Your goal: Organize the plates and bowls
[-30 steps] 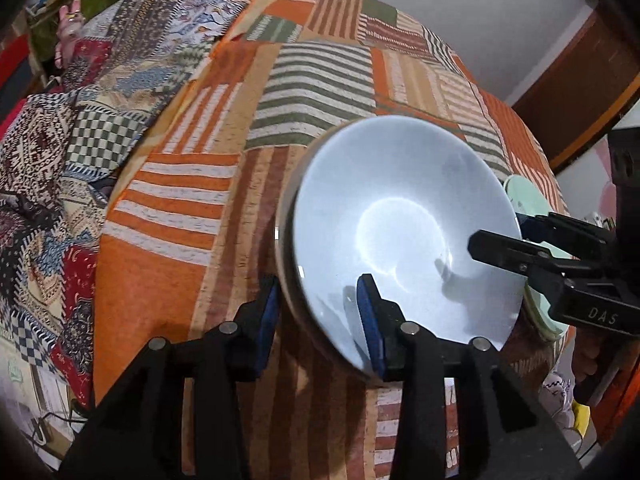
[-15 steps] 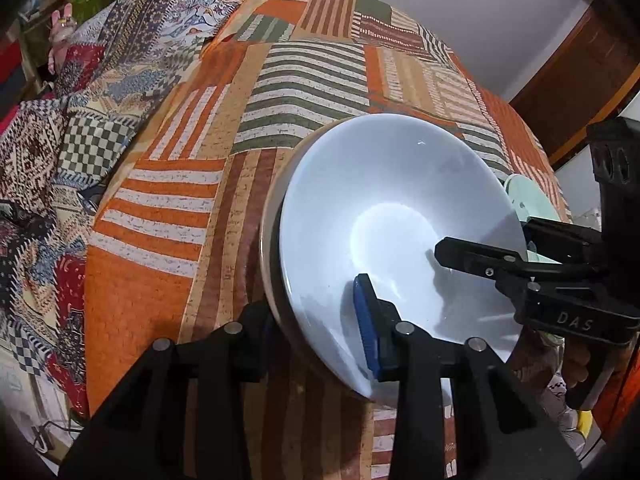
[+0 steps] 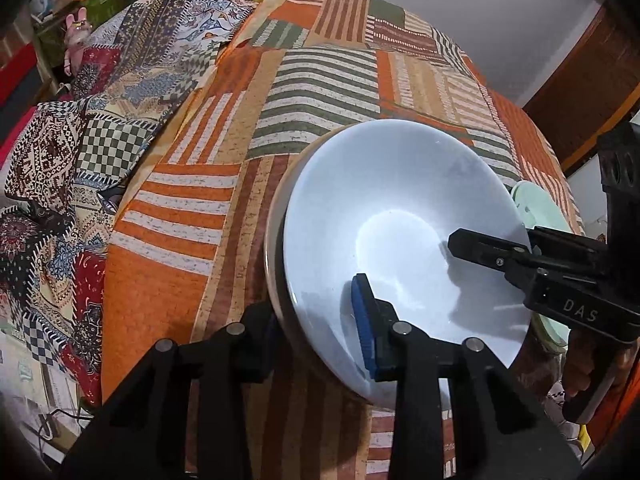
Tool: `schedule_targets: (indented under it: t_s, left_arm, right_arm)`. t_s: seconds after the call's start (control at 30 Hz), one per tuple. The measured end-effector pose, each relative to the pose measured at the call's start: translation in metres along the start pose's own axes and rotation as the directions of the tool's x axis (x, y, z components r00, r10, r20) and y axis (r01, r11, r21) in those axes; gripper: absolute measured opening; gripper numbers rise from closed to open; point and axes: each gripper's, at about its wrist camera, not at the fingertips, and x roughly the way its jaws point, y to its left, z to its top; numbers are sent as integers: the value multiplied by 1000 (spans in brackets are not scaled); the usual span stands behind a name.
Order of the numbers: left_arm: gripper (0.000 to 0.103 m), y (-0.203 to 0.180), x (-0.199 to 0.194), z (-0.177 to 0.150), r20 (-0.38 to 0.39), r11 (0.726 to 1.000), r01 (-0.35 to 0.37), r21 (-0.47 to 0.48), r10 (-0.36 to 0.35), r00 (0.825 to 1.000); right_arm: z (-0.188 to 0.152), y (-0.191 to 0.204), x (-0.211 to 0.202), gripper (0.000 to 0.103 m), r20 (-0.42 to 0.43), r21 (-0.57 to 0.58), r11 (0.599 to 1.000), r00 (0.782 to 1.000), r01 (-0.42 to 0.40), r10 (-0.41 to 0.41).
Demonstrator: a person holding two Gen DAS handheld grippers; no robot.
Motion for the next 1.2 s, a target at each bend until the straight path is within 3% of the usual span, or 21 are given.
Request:
schedule_targets:
  t_s: [0.7,1.2]
  left_arm:
    - [33,-43,-56,11,123,997,-3,73,-6,992]
    - [34,-98,-73,11,149,990,-9,143,-12,989]
  right_arm:
    - [-3,-6,-60,27,124,2,1000,992,-13,12]
    - [-23,-37,-110,24,214,50,999,977,-9,-2]
